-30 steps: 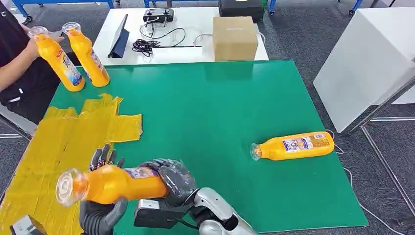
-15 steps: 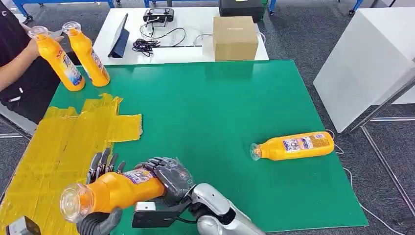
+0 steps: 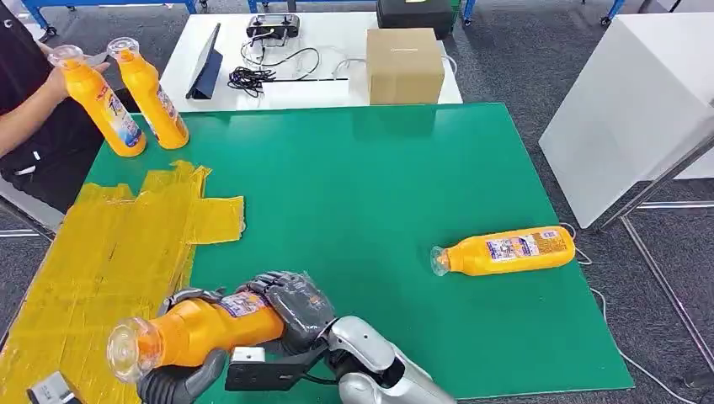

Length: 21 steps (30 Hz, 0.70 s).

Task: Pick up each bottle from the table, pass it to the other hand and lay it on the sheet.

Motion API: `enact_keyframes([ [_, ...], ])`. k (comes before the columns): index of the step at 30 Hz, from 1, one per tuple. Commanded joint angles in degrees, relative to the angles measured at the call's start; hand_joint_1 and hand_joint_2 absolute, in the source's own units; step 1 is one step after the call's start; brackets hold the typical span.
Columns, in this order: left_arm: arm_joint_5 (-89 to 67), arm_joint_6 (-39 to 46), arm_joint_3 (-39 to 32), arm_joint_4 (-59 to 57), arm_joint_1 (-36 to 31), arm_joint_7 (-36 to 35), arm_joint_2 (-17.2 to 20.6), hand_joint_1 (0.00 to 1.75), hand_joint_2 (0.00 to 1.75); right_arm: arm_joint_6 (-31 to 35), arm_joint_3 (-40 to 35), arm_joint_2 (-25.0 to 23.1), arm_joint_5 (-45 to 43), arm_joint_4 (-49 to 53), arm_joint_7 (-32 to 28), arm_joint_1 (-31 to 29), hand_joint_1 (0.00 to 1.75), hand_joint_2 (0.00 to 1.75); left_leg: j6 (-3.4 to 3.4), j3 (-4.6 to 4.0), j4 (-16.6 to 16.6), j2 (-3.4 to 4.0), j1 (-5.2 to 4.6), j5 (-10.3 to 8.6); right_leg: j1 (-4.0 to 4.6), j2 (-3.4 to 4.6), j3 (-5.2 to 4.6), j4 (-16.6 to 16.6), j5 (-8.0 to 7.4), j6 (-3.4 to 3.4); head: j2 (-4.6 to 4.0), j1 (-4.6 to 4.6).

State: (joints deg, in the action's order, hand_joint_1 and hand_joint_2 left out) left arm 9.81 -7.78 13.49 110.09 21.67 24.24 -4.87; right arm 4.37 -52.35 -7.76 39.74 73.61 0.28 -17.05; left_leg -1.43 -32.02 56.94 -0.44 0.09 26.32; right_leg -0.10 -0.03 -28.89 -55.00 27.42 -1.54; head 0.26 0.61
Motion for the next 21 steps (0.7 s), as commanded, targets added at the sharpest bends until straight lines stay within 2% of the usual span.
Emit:
enact_keyframes([
  [1, -0.42, 0.13, 2.15, -0.66, -0.98, -0.14, -0.15, 1.75, 1.75, -0.43, -2.23, 1.48, 0.18, -1.46, 1.28, -2.25, 1.66, 1.75, 0.02, 0.03, -0.03, 0.00, 0.00, -0.02, 0.00, -0.02, 0.04, 0.04, -0.01, -0.02, 0.00, -0.02],
  [17, -0.41, 0.08, 2.03, -0.60, -0.98, -0.14, -0.10, 1.75, 1.75, -0.45, -2.17, 1.63, 0.18, -1.43, 1.28, -2.21, 1.66, 1.75, 0.06, 0.17, -0.02, 0.02, 0.06, 0.02, 0.06, -0.02, 0.22, 0.09, -0.01, -0.01, 0.00, 0.00],
  [18, -0.16, 0.15, 1.52, -0.37, -0.68, -0.07, -1.19, 1.75, 1.75, 0.17, -1.90, 1.79, 0.43, -1.10, 1.39, -1.88, 1.45, 1.75, 0.04, 0.08, -0.02, 0.00, 0.03, 0.00, 0.03, -0.02, 0.11, 0.06, -0.01, -0.01, 0.00, -0.02],
  [19, -0.29, 0.25, 0.80, 0.34, -0.30, -0.19, -2.50, 1.75, 1.75, 2.26, -1.11, 2.14, 1.47, -0.29, 1.18, -1.06, 0.05, 1.75, 0.05, 0.13, -0.02, 0.02, 0.06, 0.02, 0.06, -0.01, 0.18, 0.09, -0.01, -0.02, 0.00, -0.02],
  [21, -0.58, 0.99, -0.92, 1.79, 0.45, -0.53, -3.68, 1.75, 1.75, 5.29, 2.05, 3.43, 1.02, 2.98, 0.14, 2.09, 0.00, 1.75, 0.02, 0.02, 0.00, -0.05, 0.04, 0.00, 0.04, -0.07, 0.08, 0.07, -0.01, -0.03, 0.00, -0.02],
])
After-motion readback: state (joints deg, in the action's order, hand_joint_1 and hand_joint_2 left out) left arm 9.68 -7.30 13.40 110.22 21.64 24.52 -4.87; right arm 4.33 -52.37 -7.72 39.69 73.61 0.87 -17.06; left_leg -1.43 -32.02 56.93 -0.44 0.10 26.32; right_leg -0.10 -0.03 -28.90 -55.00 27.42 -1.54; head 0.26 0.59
